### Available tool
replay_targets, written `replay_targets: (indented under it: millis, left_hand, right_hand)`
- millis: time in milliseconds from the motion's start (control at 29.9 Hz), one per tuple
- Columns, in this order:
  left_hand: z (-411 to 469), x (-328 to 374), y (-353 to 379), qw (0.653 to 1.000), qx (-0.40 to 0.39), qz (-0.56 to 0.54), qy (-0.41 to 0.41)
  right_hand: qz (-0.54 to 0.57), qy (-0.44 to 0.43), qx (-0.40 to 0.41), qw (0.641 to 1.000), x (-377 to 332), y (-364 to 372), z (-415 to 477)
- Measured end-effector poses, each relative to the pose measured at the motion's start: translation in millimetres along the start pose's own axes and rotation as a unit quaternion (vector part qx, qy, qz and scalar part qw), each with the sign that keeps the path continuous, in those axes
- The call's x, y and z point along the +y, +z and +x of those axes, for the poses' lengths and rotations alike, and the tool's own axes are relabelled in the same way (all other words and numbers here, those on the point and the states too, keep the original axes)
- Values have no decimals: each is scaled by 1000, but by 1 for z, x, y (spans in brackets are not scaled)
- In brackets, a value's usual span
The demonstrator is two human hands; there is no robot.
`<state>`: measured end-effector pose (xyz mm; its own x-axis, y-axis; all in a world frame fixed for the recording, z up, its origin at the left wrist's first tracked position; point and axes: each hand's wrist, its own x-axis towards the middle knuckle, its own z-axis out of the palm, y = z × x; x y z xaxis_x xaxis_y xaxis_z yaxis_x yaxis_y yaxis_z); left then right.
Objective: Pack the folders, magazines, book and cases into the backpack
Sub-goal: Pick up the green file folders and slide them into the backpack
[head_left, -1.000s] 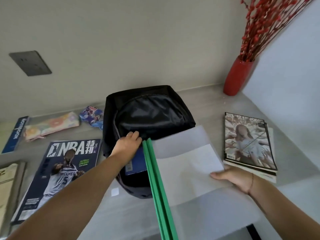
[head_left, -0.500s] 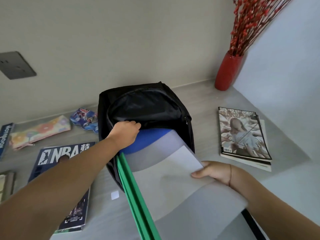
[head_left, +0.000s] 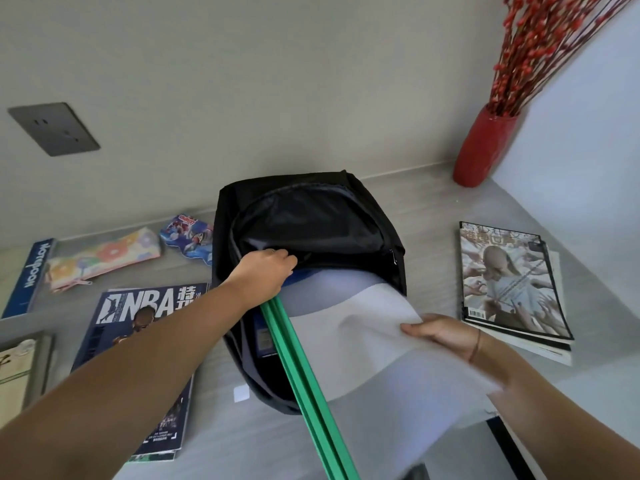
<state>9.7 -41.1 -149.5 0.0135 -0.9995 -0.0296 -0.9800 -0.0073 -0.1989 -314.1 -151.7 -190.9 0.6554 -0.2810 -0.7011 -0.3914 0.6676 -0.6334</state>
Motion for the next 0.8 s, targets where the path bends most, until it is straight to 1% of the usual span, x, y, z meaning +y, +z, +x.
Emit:
replay_targets:
  millis: [134, 201, 368, 468, 602, 635, 702, 803]
  left_hand:
    - [-3, -6, -2, 999, -8, 26, 39]
    - [-5, -13, -1, 997, -17, 50, 60]
    - [-10, -22, 2, 996, -82, 45, 1]
    - [-12, -18, 1, 997, -70, 32, 11]
    - [-14, -13, -12, 993, 14, 80, 83]
    - [-15, -12, -13, 993, 15, 85, 86]
    - [-16, -8, -8, 994, -27, 68, 83]
    - [-17, -6, -2, 995, -49, 72, 43]
  right_hand:
    - [-19, -26, 25, 999, -7, 4, 0]
    - [-35, -24, 39, 998, -10, 4, -2]
    - [-50, -6, 63, 997, -7, 6, -3]
    - [-55, -12, 67, 996, -7, 18, 5]
    - [-82, -23, 85, 993, -19, 38, 24]
    - [-95, -28, 97, 990, -24, 43, 29]
    - [-110, -33, 119, 986, -32, 54, 38]
    - [-139, -49, 165, 975, -41, 70, 51]
